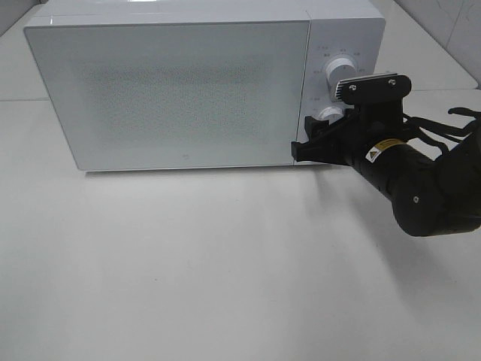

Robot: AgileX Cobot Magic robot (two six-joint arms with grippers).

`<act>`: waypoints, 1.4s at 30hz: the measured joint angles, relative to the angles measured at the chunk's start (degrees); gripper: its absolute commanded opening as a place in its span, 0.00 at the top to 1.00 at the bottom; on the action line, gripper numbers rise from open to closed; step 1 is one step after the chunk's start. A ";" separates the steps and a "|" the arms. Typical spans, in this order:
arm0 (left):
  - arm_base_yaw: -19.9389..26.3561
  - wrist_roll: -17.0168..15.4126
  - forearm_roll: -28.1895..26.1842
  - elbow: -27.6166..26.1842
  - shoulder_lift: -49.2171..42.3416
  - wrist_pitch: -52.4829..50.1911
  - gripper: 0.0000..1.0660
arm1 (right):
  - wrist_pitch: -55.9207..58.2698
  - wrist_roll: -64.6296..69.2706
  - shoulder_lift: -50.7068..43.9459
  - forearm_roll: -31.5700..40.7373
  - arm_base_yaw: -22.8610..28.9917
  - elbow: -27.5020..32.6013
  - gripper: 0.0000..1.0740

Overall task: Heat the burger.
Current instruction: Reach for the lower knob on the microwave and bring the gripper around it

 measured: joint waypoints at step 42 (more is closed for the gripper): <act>0.00 0.00 0.00 0.00 0.00 0.00 1.00 | 0.40 54.43 0.00 1.15 -0.17 -0.23 1.00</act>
